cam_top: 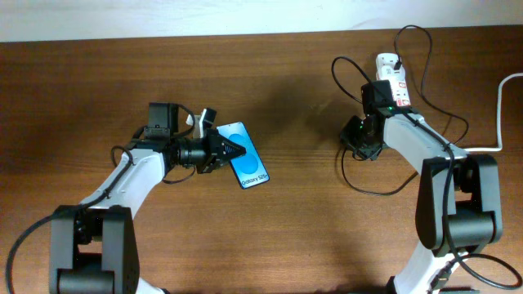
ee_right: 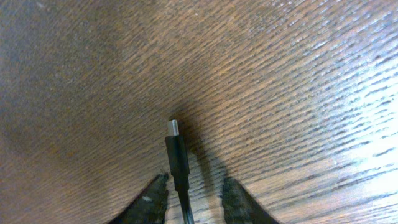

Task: Plug charger to phone and switch on socket
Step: 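Grasp the black cable just behind its USB-C plug with the right gripper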

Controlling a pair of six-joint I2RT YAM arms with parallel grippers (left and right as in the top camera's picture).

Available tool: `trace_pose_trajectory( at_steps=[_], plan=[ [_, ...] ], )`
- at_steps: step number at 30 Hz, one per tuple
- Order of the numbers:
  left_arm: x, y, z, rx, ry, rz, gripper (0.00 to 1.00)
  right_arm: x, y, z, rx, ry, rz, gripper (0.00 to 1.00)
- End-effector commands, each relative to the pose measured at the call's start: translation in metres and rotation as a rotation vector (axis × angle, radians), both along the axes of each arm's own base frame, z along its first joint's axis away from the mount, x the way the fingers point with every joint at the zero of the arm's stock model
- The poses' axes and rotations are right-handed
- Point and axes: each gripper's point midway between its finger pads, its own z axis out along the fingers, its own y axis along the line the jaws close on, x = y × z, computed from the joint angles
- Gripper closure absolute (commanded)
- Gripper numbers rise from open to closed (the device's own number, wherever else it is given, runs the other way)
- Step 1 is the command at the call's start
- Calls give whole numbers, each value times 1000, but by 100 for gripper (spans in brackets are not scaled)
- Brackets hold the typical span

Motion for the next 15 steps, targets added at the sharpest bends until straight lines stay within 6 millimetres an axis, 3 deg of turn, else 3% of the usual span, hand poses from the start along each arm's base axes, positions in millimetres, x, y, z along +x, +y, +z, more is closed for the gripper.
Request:
trace_pose_trajectory(
  at_steps=[1,10,15],
  plan=[
    [0,-2,6,-22,-23,-19,100,-1,-1,-4,2,10,-5,73],
    [-1,-2,5,-22,-15,-19,100,-9,6,-27,44,51,4,73],
    [-3,-2,4,-20,0,-19,100,-11,10,-35,66,67,10,79]
  ],
)
